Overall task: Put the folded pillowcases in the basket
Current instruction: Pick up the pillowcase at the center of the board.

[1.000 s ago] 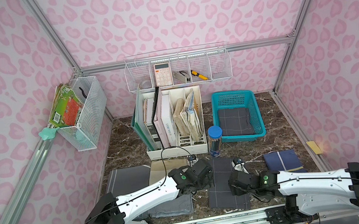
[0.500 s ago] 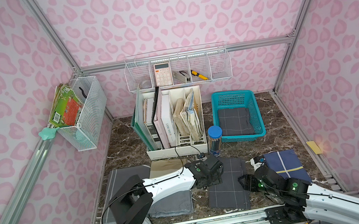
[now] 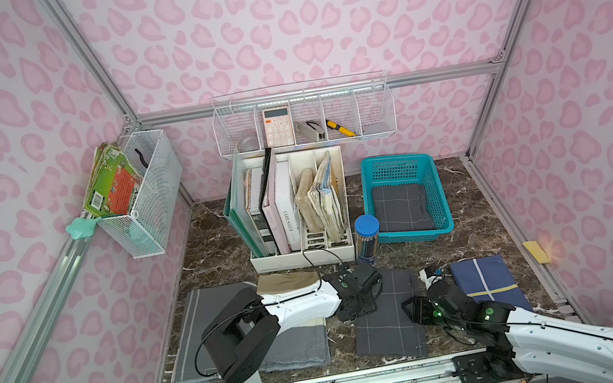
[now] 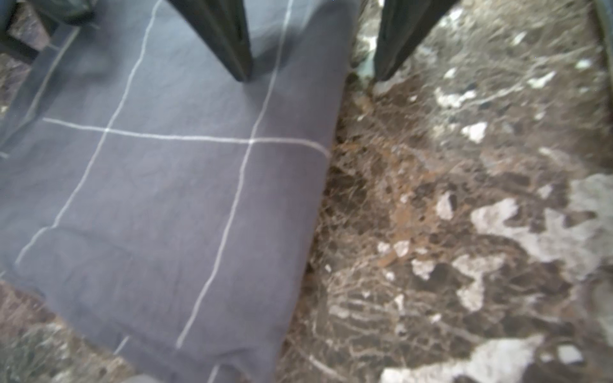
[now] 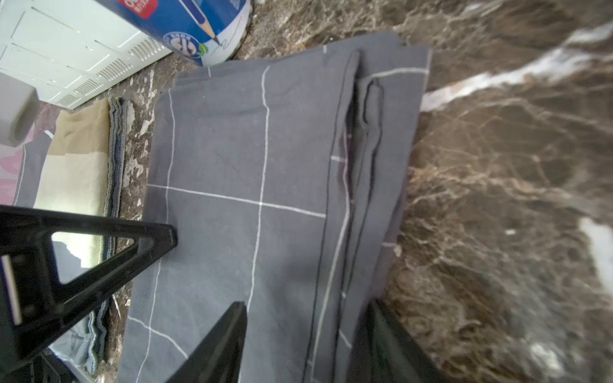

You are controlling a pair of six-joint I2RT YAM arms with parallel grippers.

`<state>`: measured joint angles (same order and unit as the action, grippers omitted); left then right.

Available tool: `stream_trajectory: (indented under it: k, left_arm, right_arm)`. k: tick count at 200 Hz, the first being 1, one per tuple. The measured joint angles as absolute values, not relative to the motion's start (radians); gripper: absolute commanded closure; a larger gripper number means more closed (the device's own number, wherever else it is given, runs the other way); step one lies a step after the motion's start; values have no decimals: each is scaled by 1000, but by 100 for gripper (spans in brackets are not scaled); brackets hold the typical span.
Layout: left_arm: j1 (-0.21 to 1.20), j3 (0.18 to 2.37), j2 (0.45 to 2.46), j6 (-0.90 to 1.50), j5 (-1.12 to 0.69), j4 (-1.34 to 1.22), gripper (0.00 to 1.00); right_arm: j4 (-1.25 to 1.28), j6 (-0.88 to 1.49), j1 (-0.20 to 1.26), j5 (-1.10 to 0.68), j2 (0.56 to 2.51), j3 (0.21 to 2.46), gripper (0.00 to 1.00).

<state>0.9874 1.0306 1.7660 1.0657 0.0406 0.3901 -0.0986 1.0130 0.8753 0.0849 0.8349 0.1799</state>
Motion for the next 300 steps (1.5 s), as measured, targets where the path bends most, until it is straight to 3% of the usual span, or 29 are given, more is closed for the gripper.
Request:
stream_trajectory:
  k: [20, 85, 123, 203, 300]
  left_arm:
    - [985, 1044, 1783, 1069, 27, 371, 64]
    - [1062, 1150, 1790, 1044, 47, 472, 89]
    - [1104, 1210, 1786, 1017, 104, 544, 100]
    - [1161, 1390, 1737, 938, 192, 660, 100]
    - [1151, 1645, 1744, 828, 230, 730, 100]
  right_arm:
    - [-95, 1009, 879, 77, 869, 189, 75]
    - [-202, 1009, 964, 148, 875, 279, 100]
    - [-305, 997, 967, 210, 811, 331, 100]
    - [-598, 975, 968, 335, 699, 594, 100]
    - [-834, 913, 944, 508, 741, 904, 100]
